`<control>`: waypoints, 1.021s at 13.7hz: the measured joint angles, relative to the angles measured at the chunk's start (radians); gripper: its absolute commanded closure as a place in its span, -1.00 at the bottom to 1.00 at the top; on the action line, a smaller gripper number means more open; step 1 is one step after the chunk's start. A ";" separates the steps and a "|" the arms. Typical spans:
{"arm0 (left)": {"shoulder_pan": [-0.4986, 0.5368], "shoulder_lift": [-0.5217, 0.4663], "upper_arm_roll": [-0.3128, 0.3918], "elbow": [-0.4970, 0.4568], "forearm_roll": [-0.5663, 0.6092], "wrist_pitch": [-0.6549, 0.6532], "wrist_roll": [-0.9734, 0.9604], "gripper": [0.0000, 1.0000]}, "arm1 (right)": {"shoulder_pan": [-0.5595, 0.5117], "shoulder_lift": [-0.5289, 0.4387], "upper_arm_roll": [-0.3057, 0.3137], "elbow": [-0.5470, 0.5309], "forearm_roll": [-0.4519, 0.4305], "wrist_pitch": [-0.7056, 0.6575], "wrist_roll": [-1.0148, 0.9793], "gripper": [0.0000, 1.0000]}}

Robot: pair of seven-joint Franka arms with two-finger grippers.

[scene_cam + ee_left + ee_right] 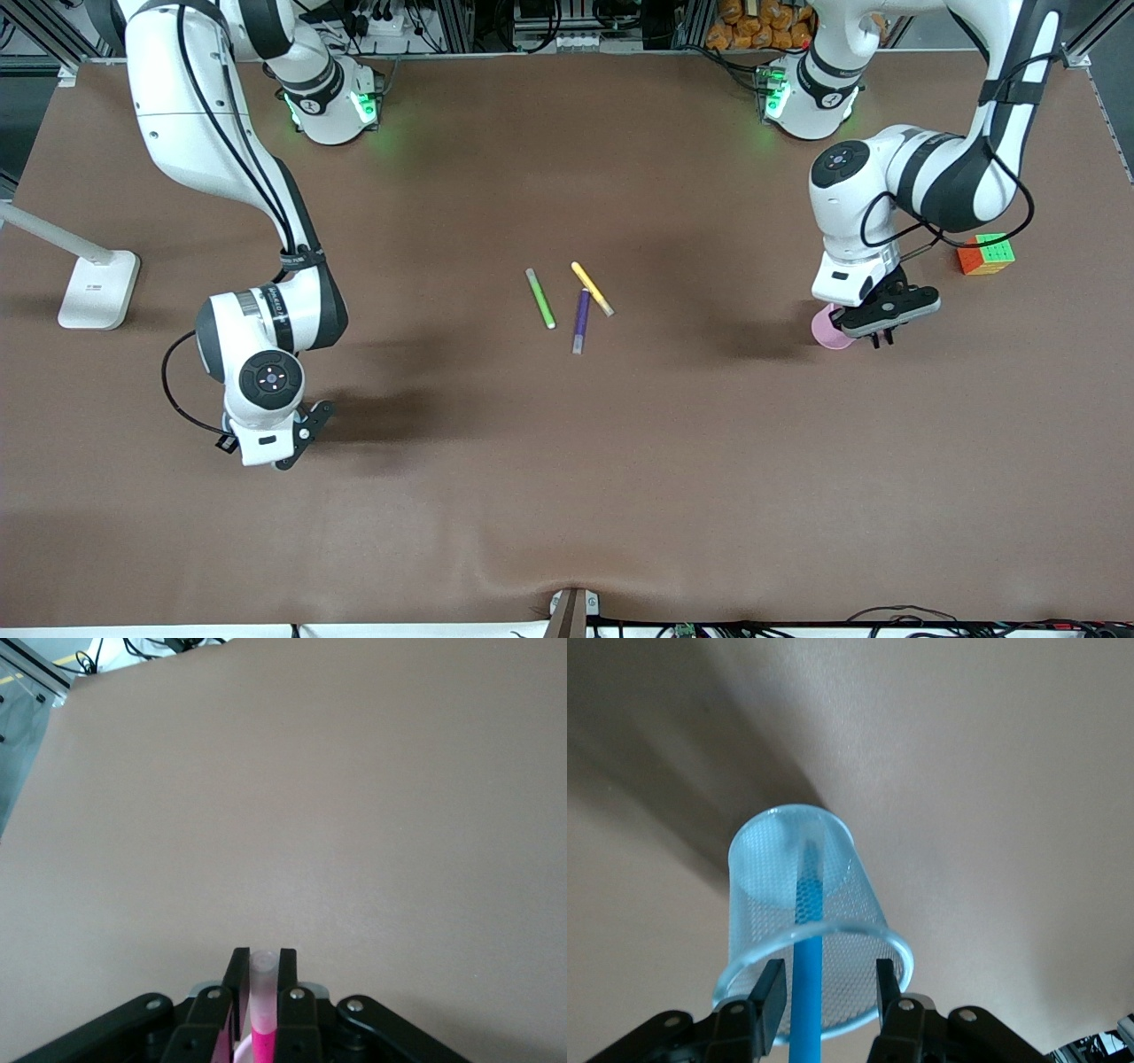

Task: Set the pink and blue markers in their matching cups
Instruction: 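Open the right gripper to drop the blue marker into the blue cup, then open the left gripper over the pink cup while the right gripper withdraws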

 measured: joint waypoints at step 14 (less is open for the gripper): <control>0.000 0.040 -0.001 0.044 0.037 0.015 -0.051 -1.00 | 0.008 -0.293 0.010 0.020 0.228 -0.325 0.095 -1.00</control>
